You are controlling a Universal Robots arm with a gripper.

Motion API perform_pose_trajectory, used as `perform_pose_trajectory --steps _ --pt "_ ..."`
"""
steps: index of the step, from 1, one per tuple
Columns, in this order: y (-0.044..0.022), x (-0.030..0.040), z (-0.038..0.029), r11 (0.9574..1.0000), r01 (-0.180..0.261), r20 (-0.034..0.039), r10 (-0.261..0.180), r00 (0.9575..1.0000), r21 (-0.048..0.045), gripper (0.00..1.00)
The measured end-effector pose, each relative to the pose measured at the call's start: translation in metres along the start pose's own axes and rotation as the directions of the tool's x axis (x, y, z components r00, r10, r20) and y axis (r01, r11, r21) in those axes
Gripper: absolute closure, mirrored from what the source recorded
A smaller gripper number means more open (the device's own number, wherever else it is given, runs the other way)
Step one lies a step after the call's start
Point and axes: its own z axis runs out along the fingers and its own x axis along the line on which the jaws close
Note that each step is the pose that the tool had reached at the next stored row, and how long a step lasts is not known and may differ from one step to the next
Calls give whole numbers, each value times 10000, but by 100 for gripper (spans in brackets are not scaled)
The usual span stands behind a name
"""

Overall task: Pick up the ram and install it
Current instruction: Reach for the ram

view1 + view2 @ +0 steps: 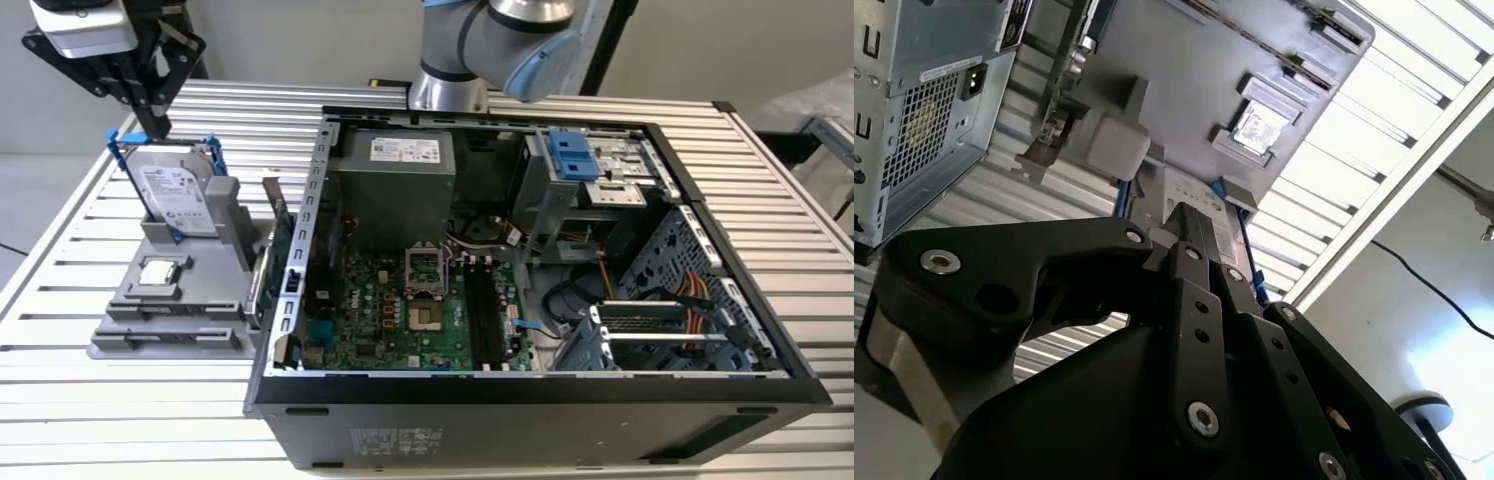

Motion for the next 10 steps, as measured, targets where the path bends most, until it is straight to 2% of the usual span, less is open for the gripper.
perform_pose_trajectory --steps 10 --pt "-4 51 6 10000 -3 -51 3 10000 4 100"
